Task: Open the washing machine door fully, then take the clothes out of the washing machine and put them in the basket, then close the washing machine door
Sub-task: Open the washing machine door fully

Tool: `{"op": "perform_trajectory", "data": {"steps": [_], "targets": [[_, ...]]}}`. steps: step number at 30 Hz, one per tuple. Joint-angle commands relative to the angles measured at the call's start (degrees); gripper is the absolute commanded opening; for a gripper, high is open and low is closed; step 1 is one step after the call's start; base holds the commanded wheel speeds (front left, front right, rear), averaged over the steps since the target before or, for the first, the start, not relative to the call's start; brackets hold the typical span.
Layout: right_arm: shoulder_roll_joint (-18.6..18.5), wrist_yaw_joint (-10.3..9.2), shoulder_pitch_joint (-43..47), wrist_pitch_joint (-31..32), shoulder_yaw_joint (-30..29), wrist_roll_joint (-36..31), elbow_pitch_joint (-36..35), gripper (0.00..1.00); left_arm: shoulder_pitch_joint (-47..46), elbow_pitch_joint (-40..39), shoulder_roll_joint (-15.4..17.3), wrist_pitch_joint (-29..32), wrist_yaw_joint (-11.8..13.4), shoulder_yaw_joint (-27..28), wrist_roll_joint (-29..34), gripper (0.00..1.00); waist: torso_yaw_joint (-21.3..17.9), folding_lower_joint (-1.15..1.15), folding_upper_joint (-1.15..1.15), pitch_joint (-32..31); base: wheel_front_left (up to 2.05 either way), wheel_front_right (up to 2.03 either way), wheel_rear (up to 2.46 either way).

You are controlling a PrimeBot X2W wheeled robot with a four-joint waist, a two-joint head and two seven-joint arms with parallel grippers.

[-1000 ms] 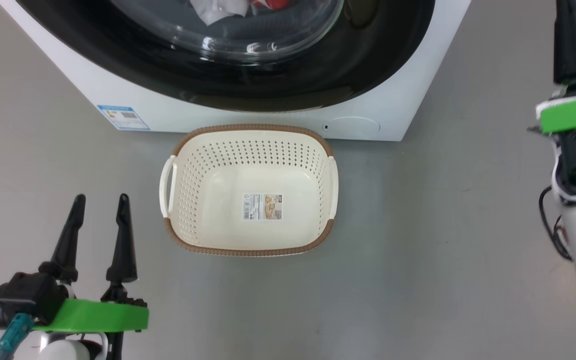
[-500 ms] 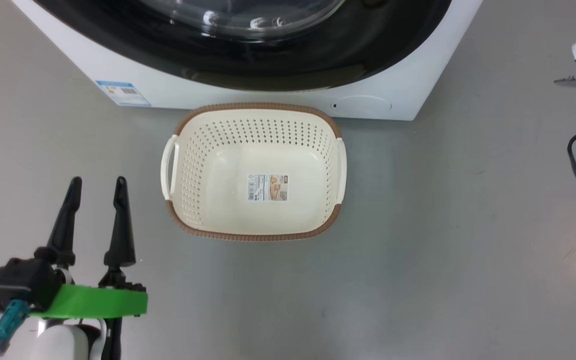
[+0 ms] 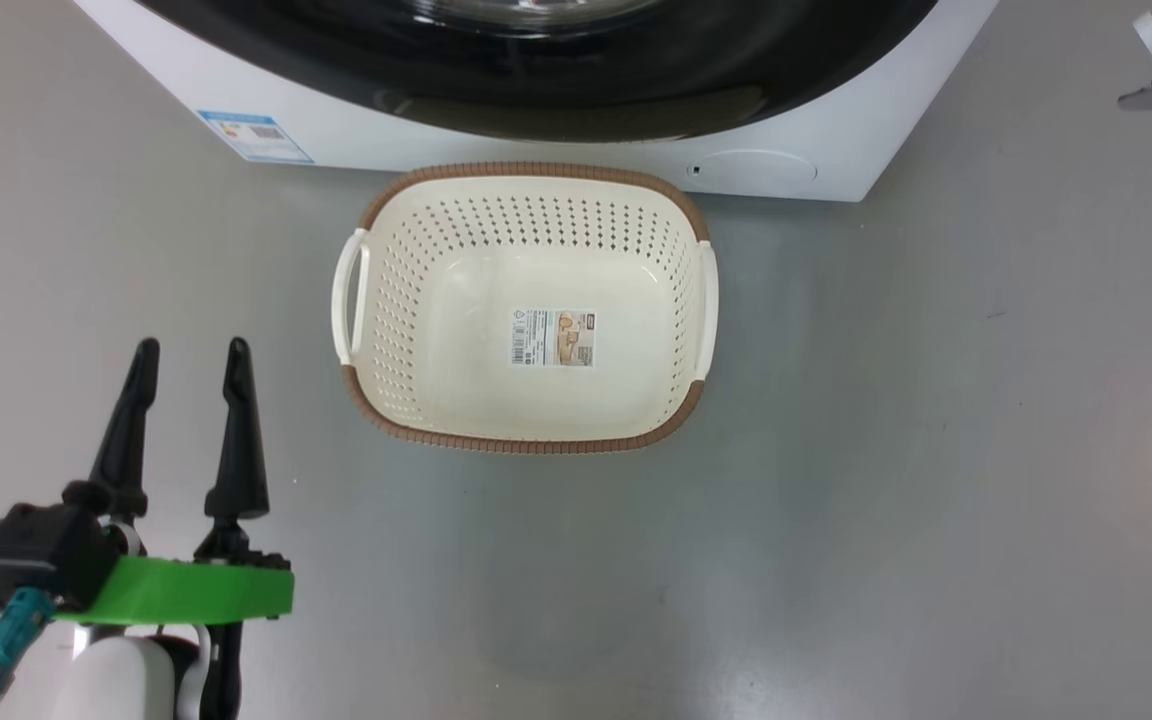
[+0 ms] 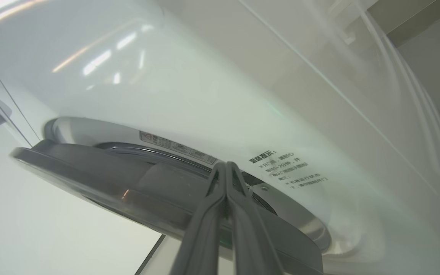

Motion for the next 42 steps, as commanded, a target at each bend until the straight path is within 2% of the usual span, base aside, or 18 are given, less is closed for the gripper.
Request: {"op": "perform_trajectory", "data": {"steps": [1,18,31,42], "targets": [[-0.3,0.09,-1.7,1.6,1.2,0.4,-1.3,0.00,-1.6,-1.5,1.3,-0.7,-0.2,2.1,-0.2,1.00,0.1,0.00,0.00,0.6,0.00,0.00,0.00],[-0.5,0.09,-8.5,12.8,4.6,4.8,3.4,0.00,-2.2,-0.8,1.0,-0.7,-0.2,1.8,-0.3,1.00,1.0,0.00,0.00,1.9,0.00,0.00,0.00],[0.2,0.09,-11.7,16.7,4.6,6.9,6.6,0.00,-2.7,-0.5,0.6,-0.7,-0.2,1.7,-0.7,1.00,2.3,0.00,0.00,2.9,0.00,0.00,0.00],[1.8,0.09,-8.2,21.7,5.1,10.0,5.6,0.00,-1.8,0.2,0.4,-0.7,-0.2,2.3,-0.3,1.00,1.7,0.00,0.00,0.3,0.00,0.00,0.00]]}}
